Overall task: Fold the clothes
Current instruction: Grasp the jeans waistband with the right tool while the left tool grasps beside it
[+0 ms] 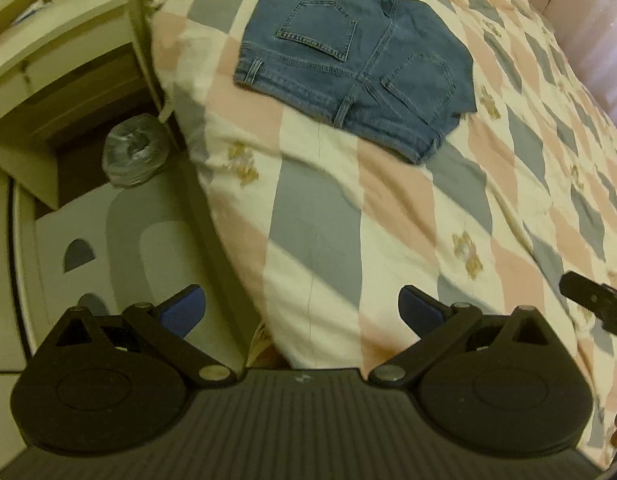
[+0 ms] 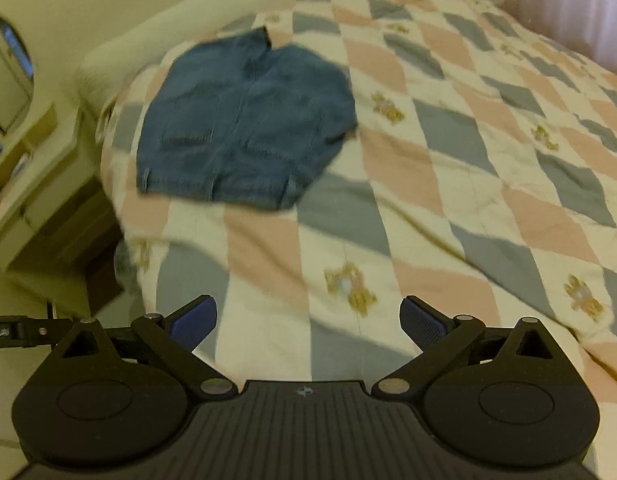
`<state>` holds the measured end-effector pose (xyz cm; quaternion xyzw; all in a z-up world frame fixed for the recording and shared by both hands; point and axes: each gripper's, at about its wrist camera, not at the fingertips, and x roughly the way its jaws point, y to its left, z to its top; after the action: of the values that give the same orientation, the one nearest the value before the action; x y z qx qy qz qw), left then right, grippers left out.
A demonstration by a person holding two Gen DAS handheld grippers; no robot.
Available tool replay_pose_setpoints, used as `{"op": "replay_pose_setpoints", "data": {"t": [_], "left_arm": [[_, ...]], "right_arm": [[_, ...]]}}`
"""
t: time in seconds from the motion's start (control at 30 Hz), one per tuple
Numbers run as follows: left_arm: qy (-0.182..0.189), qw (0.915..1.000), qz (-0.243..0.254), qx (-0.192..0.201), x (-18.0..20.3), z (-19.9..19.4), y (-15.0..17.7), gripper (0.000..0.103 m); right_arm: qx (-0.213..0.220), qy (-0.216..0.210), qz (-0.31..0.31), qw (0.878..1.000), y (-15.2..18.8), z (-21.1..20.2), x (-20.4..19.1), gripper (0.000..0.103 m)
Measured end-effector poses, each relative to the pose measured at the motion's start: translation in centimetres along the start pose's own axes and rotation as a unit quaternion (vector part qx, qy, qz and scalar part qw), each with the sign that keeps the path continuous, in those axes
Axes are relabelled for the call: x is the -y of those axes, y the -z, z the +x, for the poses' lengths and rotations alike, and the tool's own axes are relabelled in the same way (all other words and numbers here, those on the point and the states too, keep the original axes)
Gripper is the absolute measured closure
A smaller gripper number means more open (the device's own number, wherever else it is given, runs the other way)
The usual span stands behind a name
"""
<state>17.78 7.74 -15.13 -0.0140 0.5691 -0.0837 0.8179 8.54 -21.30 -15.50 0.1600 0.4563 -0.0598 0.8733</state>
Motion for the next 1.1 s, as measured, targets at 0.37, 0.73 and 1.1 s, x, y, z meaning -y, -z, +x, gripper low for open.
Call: {"op": "replay_pose_setpoints", "data": {"t": [0.37,0.73,1.1], "left_arm": [[0.036,0.9993,-0.006,0.004,-5.6,12.0,-12.9,0.012],[0.078,0.9939,0.013,0.078,-9.5,22.7,-23.4,0.014],[0.167,0.9846,-0.012,0.051,-10.4,27.6,-25.2,0.023]], "right_arm": [[0.011,0.078,-0.215,0.973,-4.4,15.2,-8.6,0.001],[0.036,0.12,-0.376,0.918,-4.6,26.1,-13.4,0.007],[0.05,0.172,-0.481,0.858,-2.5,31.7,-14.6,0.027]]}}
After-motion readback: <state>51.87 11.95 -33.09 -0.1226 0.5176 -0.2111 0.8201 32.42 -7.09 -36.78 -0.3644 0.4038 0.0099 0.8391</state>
